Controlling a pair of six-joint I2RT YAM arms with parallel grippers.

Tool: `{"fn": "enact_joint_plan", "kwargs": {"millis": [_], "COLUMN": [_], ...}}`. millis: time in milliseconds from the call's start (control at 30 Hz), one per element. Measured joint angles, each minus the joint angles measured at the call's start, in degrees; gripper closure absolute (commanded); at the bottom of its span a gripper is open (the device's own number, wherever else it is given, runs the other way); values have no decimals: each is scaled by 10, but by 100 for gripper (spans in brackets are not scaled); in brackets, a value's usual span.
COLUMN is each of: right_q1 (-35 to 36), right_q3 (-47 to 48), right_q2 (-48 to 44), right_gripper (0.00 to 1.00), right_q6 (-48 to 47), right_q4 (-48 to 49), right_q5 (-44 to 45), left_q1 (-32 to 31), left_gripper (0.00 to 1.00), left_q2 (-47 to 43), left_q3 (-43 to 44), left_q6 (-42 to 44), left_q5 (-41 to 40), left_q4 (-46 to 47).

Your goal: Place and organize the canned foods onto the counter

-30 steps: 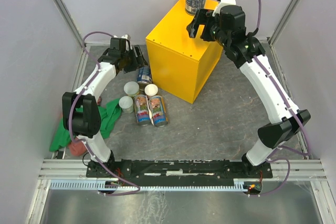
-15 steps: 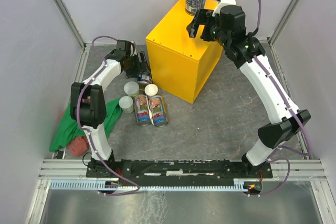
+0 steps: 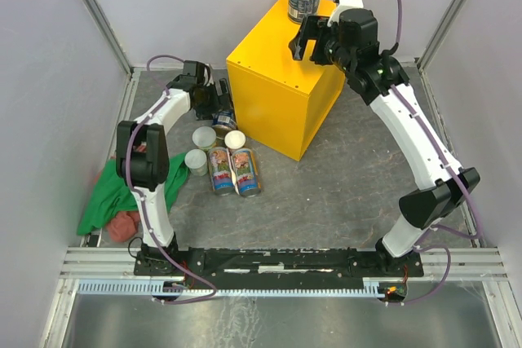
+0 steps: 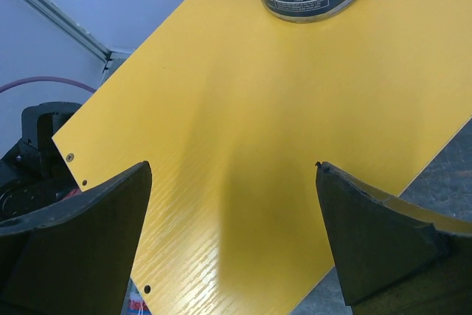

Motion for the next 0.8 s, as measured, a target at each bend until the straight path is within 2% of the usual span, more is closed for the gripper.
{"fn": "enact_joint_plan", "kwargs": {"millis": [667, 800], "right_q1": [0, 0], "right_q3": [0, 0], "right_q2": [16, 23], "right_gripper": [0, 0], "right_q6": [0, 0], "right_q4": [9, 9], "right_q5": [0, -1], "left_q1": [8, 8], "left_gripper": [1, 11], "left_q2": [66, 72], "left_q3": [28, 32], "left_q6": [18, 19], "left_q5": [51, 57], "left_q4": [5, 11]}}
